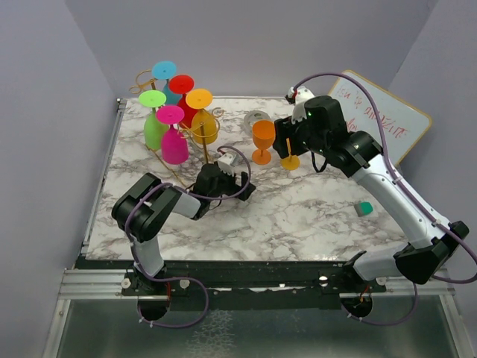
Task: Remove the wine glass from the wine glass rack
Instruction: Move the wine rack to the center of the board.
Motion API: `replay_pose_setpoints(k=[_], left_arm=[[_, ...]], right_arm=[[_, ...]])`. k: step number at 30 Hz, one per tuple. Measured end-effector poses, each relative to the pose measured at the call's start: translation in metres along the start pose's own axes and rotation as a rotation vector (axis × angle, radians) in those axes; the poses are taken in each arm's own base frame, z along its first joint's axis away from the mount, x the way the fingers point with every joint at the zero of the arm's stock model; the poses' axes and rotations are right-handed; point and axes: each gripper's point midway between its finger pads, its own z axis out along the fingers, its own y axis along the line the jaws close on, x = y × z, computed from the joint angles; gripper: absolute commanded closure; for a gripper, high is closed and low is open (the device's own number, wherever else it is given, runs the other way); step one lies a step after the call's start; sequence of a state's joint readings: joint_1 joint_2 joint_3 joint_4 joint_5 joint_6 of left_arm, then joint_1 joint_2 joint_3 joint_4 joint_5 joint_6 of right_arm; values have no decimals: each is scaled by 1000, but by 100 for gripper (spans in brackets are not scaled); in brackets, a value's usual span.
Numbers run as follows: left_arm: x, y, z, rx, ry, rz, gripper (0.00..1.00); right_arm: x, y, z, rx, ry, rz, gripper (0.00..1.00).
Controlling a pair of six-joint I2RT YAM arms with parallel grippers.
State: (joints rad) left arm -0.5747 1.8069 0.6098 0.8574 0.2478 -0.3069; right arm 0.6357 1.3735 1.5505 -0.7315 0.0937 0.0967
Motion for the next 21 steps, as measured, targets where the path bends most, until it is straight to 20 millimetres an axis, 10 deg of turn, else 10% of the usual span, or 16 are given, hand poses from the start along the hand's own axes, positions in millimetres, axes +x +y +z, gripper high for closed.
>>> replay_pose_setpoints(k=[21], left_arm=[[-4,-9,-4,-46,10,141,1]], right_arm=[[4,-3,2,18,6,7,27]])
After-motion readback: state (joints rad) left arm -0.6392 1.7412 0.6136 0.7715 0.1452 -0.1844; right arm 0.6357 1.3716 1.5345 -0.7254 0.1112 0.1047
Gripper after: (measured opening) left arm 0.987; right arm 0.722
